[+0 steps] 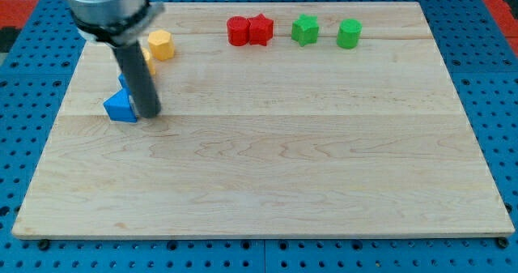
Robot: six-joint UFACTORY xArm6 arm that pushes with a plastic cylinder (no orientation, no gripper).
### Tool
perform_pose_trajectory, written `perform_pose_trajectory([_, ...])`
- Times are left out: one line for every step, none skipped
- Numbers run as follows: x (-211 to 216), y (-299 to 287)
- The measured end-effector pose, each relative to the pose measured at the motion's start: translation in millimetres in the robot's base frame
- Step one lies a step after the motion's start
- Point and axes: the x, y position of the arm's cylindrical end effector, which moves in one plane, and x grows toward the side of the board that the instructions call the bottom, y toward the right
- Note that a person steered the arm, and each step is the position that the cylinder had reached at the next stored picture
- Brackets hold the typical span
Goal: Move blue triangle to the bottom of the blue cube
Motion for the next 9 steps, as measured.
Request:
perform_pose_trajectory([21.0,26.7])
perform_pose_trajectory([9.3,-12.5])
perform_pose_trajectory([-8.9,-52.2])
perform_pose_trajectory([-15.0,-92.3])
perform_pose_trajectory([-13.3,-126.2])
perform_pose_trajectory([27.7,-128.1])
perform_pose_trajectory([27.4,-171.1])
perform_pose_trajectory([27.4,-171.1])
perform_pose_trajectory([-2.6,-161.9])
